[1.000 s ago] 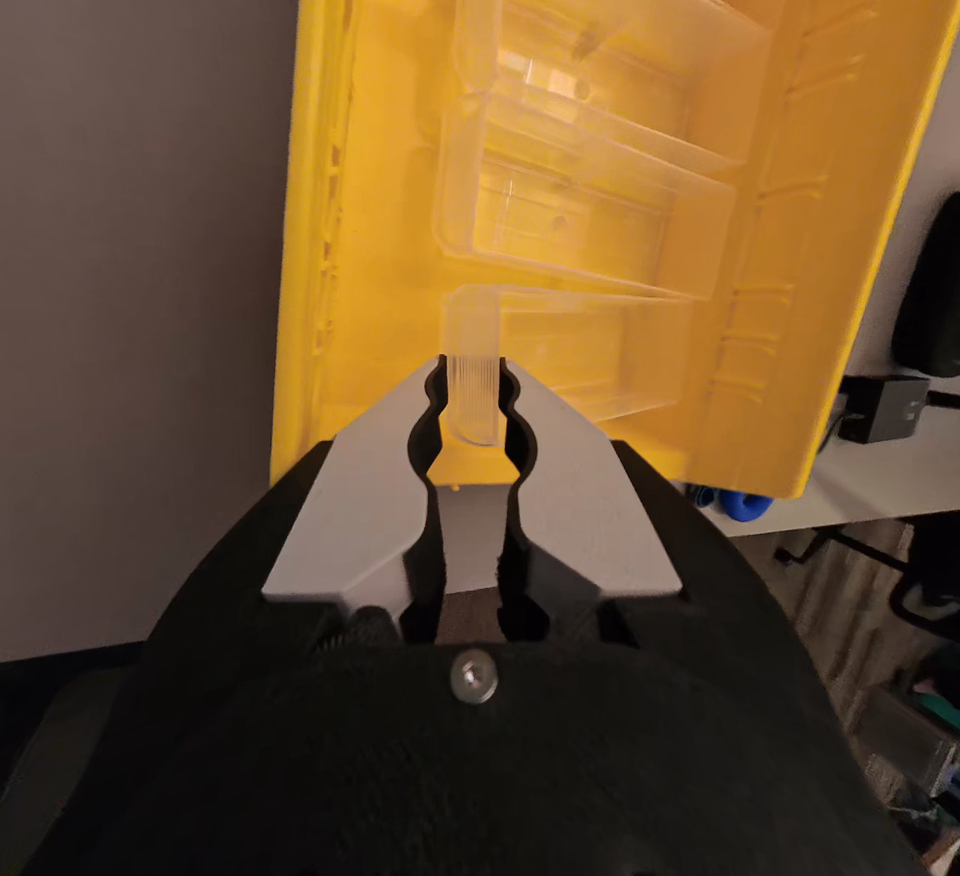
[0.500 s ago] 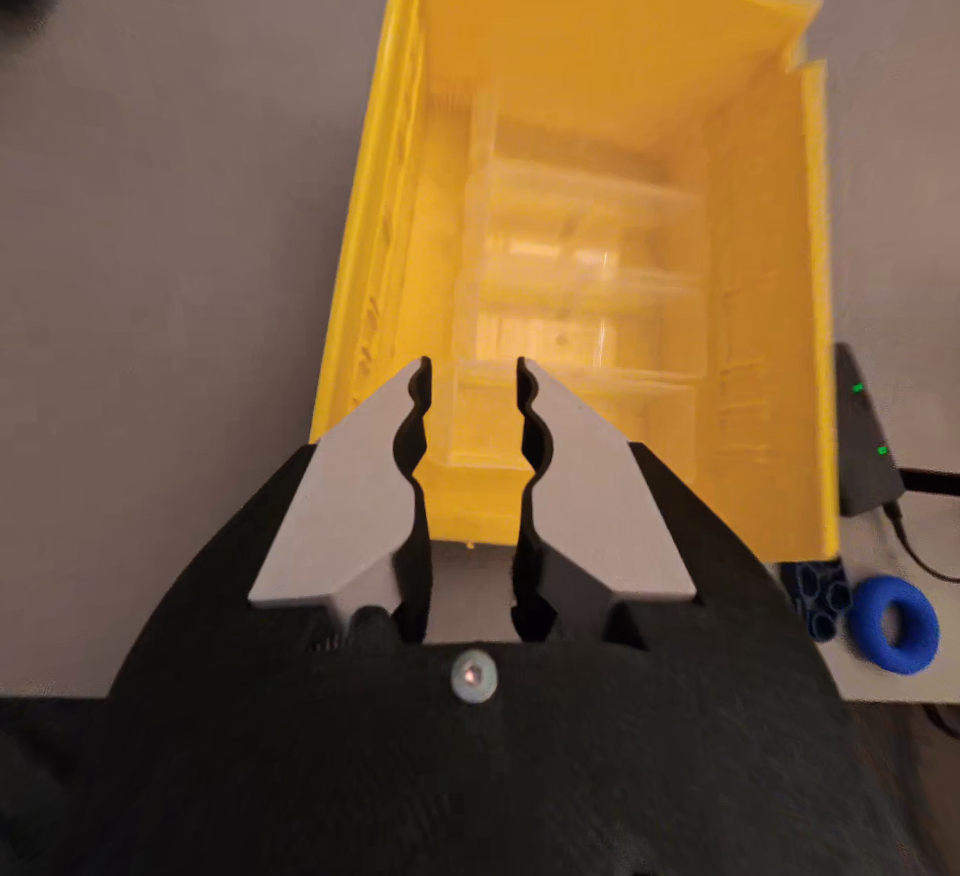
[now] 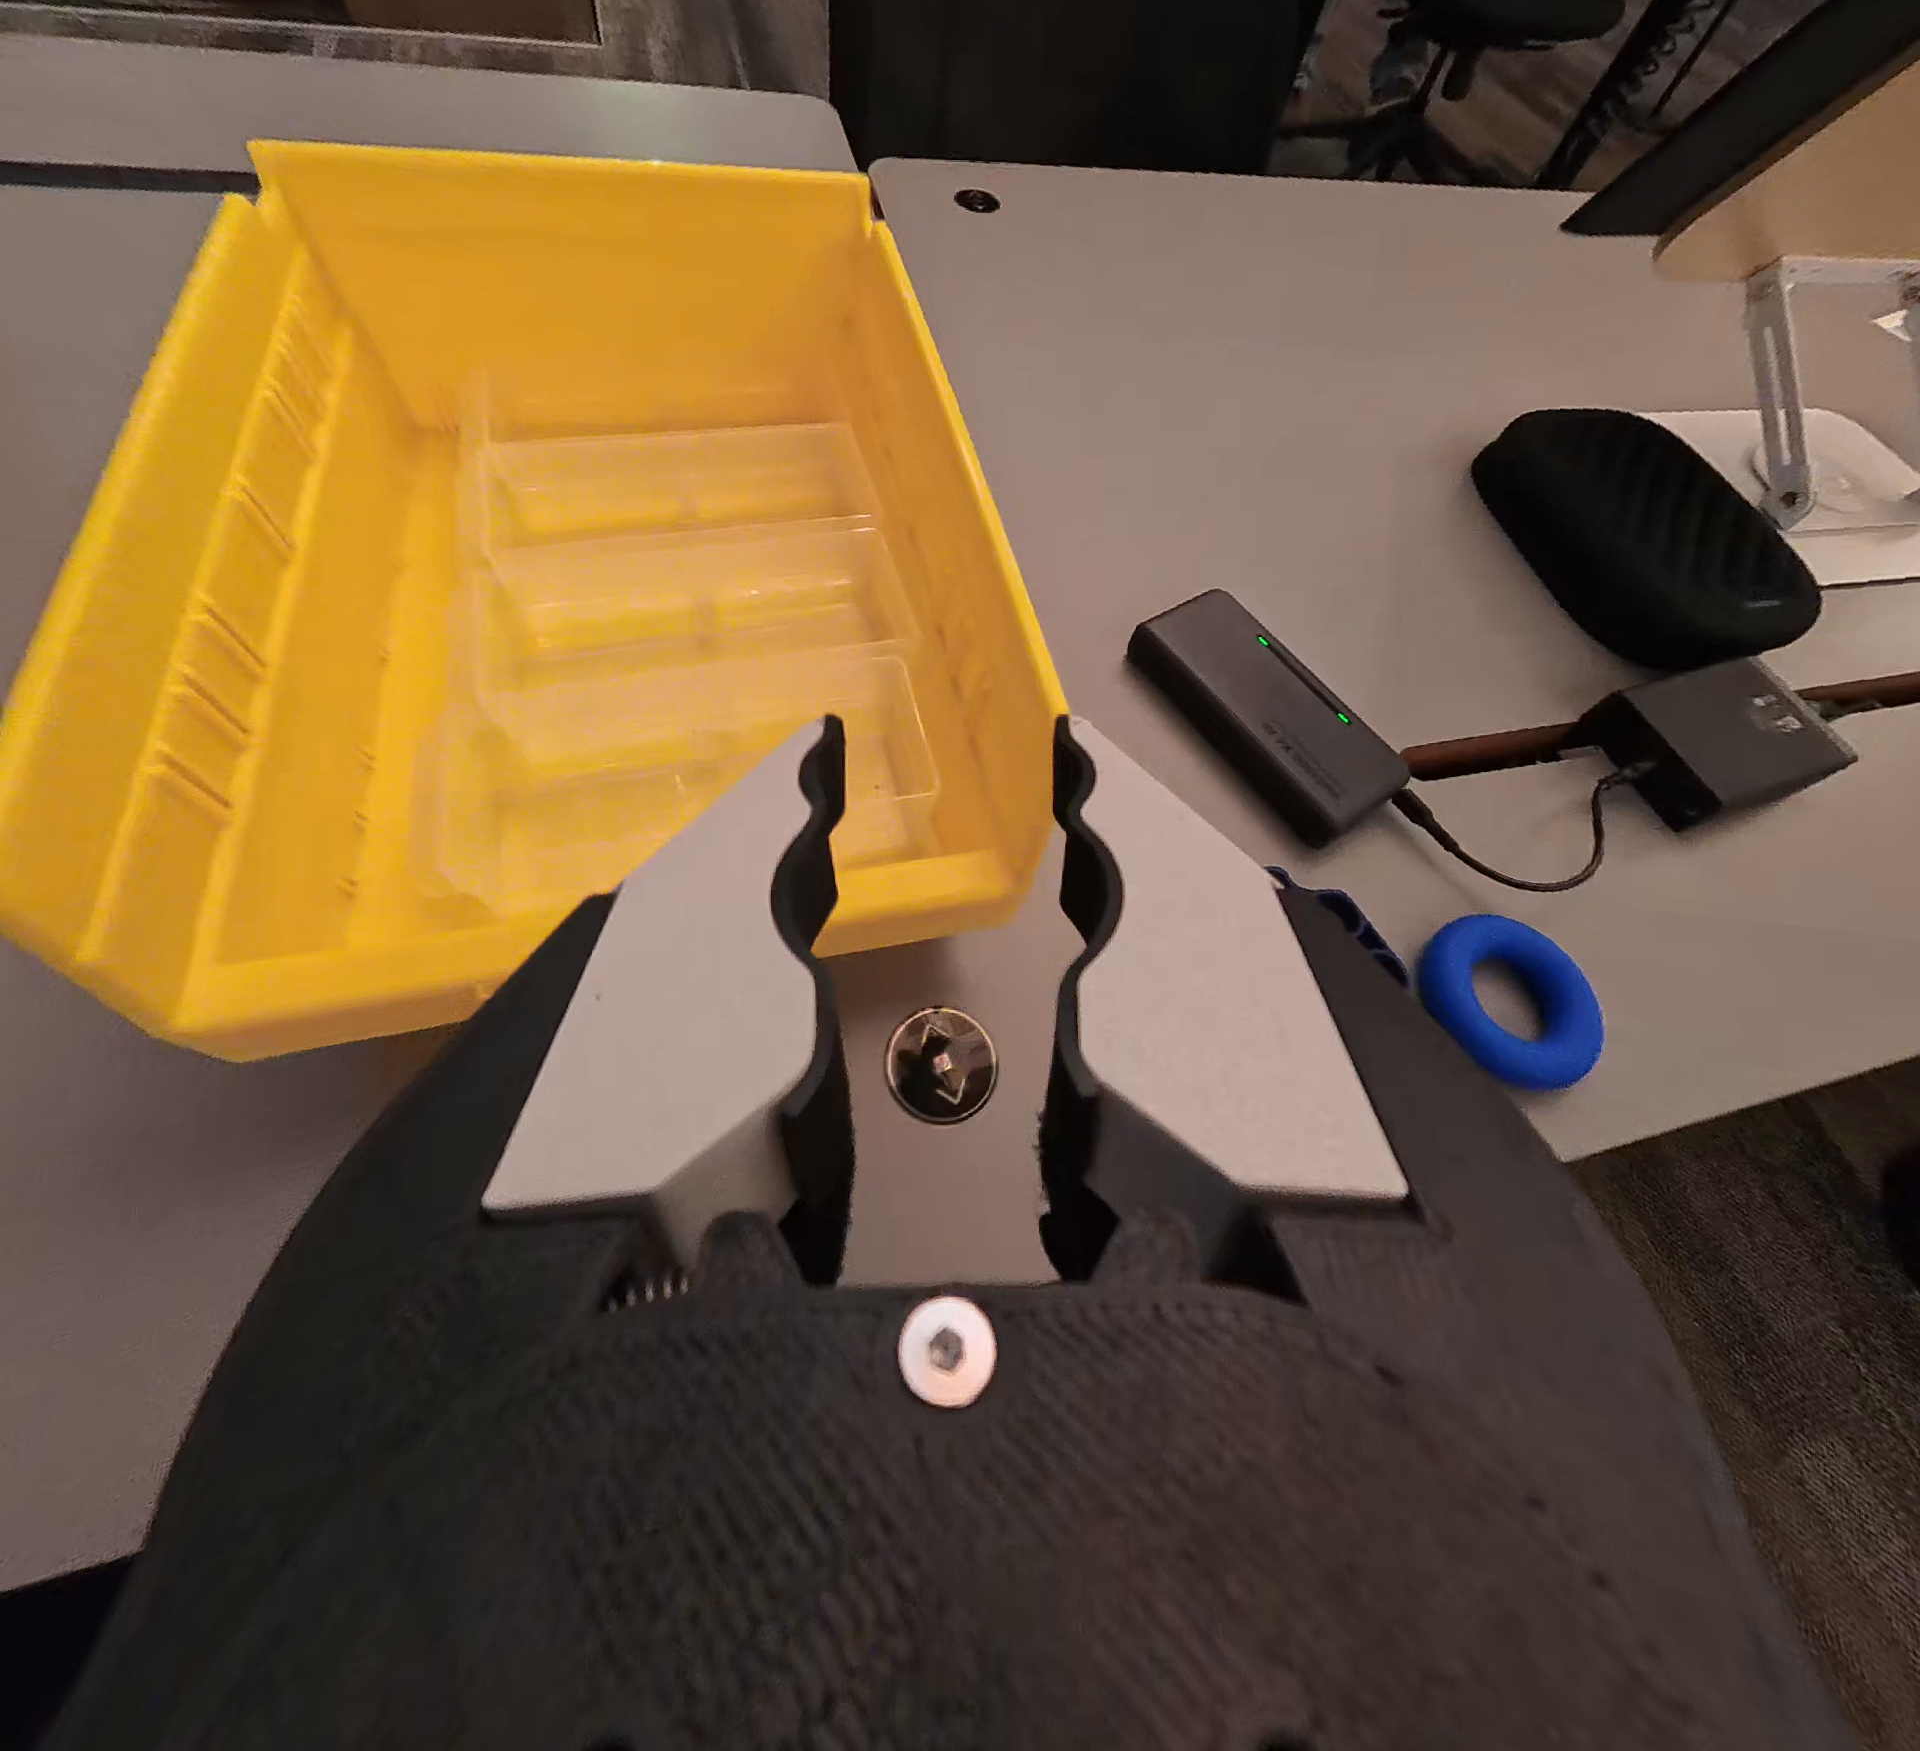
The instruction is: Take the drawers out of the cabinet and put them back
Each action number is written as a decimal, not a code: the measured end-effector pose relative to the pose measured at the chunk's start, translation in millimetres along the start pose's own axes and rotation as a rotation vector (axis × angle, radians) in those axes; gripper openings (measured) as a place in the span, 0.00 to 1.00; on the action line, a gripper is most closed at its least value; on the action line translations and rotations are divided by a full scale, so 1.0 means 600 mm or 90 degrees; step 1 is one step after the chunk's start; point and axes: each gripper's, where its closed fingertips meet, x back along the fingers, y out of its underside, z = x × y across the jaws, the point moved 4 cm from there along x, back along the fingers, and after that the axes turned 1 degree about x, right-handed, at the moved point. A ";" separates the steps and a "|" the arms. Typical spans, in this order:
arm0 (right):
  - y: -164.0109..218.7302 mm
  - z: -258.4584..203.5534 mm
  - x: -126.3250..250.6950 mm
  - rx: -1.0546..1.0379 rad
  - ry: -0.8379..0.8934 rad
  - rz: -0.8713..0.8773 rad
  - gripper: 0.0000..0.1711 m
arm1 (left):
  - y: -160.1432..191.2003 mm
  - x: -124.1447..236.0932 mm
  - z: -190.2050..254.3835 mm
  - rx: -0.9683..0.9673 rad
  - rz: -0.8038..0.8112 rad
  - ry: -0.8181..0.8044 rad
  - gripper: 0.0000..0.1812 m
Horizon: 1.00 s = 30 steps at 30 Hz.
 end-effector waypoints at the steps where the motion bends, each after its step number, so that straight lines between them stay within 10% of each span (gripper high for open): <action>1: 0.003 0.003 -0.006 -0.001 -0.006 0.000 0.23 | 0.001 0.009 0.021 -0.014 -0.005 -0.012 0.00; 12: -0.013 0.037 -0.060 0.040 -0.011 0.007 0.25 | 0.052 0.163 0.138 -0.011 -0.022 -0.253 0.17; 21: 0.014 0.057 -0.117 0.050 -0.025 -0.091 0.30 | 0.237 0.553 0.036 0.058 -0.253 -0.851 0.56; 30: 0.030 0.036 -0.146 -0.108 -0.167 -0.075 0.03 | 0.354 0.611 -0.005 0.222 -0.136 -0.735 0.58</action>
